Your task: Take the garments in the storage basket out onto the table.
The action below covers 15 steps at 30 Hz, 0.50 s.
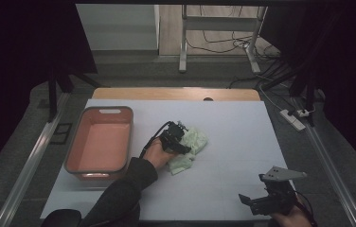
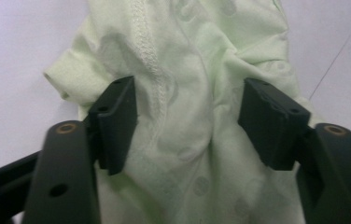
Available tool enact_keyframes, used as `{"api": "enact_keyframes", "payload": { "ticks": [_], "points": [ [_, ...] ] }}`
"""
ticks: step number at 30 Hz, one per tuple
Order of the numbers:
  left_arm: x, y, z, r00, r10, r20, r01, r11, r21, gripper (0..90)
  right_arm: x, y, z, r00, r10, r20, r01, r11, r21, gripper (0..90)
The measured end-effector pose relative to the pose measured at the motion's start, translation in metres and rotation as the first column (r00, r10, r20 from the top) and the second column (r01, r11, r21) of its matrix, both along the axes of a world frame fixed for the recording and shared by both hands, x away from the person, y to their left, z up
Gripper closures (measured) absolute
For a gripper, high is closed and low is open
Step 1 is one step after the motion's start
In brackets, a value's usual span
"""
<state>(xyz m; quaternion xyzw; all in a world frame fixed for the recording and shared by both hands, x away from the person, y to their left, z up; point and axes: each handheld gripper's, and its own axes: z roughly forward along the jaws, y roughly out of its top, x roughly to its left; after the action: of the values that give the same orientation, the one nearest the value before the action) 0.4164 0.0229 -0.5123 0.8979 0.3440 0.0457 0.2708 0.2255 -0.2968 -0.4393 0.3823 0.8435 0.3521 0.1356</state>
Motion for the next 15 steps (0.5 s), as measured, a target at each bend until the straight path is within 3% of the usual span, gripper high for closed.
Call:
{"api": "enact_keyframes", "payload": {
  "ticks": [7,10,15],
  "points": [
    [-0.0016,-0.0002,0.0025,0.9999,-0.002,0.011,0.002,1.0,-0.008,17.5,0.0,0.0002,-0.0001,1.0,0.002,0.0,-0.002,1.0,-0.002,0.0],
    [-0.0026,0.0003,0.0041,0.9998,-0.016,0.007,0.016,0.9999,0.001,15.4,-0.0001,0.0002,0.0,1.0,0.002,0.0,-0.002,1.0,-0.001,0.0],
    [-0.0032,0.0049,0.0082,0.9997,-0.02,-0.012,0.02,0.9987,-0.046,8.5,0.0,0.0002,0.0,1.0,0.004,0.001,-0.004,1.0,-0.004,0.0]
  ]
}}
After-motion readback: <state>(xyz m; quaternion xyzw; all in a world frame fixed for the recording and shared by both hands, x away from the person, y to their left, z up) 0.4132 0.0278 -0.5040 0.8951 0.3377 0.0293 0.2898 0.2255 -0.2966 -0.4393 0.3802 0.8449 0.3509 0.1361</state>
